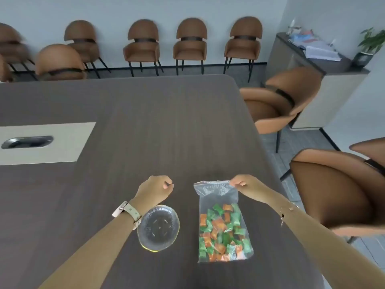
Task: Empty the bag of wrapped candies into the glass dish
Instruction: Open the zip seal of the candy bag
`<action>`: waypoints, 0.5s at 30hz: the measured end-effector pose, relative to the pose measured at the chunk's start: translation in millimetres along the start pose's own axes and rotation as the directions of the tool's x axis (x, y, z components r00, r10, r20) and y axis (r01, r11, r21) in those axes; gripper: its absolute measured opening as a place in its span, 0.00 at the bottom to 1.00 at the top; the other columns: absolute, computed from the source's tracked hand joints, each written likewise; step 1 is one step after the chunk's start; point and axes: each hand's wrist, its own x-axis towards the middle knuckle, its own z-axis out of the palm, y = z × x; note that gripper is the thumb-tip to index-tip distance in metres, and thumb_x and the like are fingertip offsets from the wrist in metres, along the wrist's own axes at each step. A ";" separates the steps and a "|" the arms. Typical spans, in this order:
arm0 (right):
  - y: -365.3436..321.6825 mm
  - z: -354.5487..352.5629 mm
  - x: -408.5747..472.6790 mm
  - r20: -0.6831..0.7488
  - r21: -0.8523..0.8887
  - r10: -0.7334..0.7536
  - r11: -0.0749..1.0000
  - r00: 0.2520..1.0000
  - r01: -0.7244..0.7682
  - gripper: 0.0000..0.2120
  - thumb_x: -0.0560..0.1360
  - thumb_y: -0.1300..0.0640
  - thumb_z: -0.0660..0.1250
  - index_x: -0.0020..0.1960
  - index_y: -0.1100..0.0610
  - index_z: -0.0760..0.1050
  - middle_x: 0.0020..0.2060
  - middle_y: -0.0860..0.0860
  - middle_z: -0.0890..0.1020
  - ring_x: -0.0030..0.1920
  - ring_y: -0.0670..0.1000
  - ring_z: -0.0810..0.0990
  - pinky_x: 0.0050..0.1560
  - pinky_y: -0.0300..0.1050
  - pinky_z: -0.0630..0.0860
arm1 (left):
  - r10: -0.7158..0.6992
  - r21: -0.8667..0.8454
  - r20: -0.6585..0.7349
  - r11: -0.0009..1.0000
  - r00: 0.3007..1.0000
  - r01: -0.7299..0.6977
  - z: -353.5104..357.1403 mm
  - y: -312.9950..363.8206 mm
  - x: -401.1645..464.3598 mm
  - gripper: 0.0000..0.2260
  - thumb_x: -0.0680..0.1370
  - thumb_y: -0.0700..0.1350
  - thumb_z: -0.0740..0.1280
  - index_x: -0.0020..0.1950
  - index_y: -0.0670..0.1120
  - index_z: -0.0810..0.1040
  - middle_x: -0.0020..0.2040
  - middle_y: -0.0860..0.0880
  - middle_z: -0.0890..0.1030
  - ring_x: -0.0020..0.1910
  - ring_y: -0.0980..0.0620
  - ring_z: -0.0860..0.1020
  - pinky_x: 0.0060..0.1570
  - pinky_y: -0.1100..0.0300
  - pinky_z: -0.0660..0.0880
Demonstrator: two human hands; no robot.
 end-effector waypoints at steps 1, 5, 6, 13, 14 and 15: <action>5.0 5.9 9.0 0.017 -0.047 0.007 0.999 1.000 -0.006 0.13 0.79 0.62 0.58 0.57 0.58 0.79 0.56 0.53 0.82 0.56 0.52 0.79 0.56 0.43 0.73 | -0.007 0.001 0.037 1.000 0.999 0.007 8.4 1.1 -0.6 0.10 0.78 0.51 0.64 0.55 0.51 0.81 0.50 0.53 0.84 0.49 0.51 0.81 0.49 0.58 0.75; 11.6 23.7 39.6 0.128 -0.208 0.067 0.977 0.990 -0.039 0.18 0.77 0.62 0.59 0.66 0.58 0.71 0.66 0.57 0.73 0.63 0.57 0.75 0.62 0.48 0.71 | 0.001 0.079 0.114 0.997 0.994 -0.010 44.0 7.8 -6.6 0.11 0.79 0.49 0.62 0.57 0.49 0.81 0.51 0.51 0.85 0.51 0.49 0.81 0.51 0.57 0.75; 12.4 29.7 46.2 0.150 -0.252 0.082 0.967 0.985 -0.042 0.20 0.77 0.61 0.60 0.69 0.58 0.68 0.67 0.58 0.70 0.65 0.58 0.73 0.64 0.49 0.70 | 0.009 0.112 0.134 0.993 0.991 -0.024 53.1 8.7 -8.9 0.12 0.79 0.48 0.61 0.58 0.49 0.80 0.52 0.51 0.84 0.52 0.48 0.81 0.52 0.56 0.76; 13.6 57.0 97.9 0.163 -0.339 0.050 0.941 0.985 0.009 0.29 0.75 0.66 0.61 0.74 0.56 0.60 0.73 0.56 0.65 0.72 0.59 0.64 0.70 0.56 0.67 | 0.084 0.212 0.216 0.969 0.973 -0.131 113.7 21.1 -13.5 0.12 0.79 0.44 0.58 0.57 0.47 0.80 0.52 0.45 0.82 0.52 0.43 0.81 0.47 0.53 0.75; 15.8 60.4 103.5 0.164 -0.335 0.061 0.942 0.984 -0.003 0.30 0.75 0.66 0.61 0.75 0.55 0.58 0.74 0.56 0.65 0.73 0.58 0.63 0.70 0.55 0.66 | 0.105 0.240 0.218 0.958 0.970 -0.158 120.4 23.2 -12.8 0.12 0.79 0.44 0.58 0.57 0.45 0.79 0.51 0.44 0.82 0.51 0.42 0.81 0.46 0.53 0.75; 18.6 64.1 108.4 0.167 -0.338 0.075 0.941 0.983 -0.015 0.32 0.75 0.66 0.62 0.75 0.55 0.57 0.74 0.56 0.65 0.74 0.58 0.61 0.72 0.55 0.64 | 0.127 0.273 0.212 0.944 0.969 -0.184 125.4 25.6 -11.5 0.12 0.80 0.43 0.58 0.57 0.44 0.78 0.51 0.44 0.82 0.50 0.41 0.81 0.44 0.52 0.74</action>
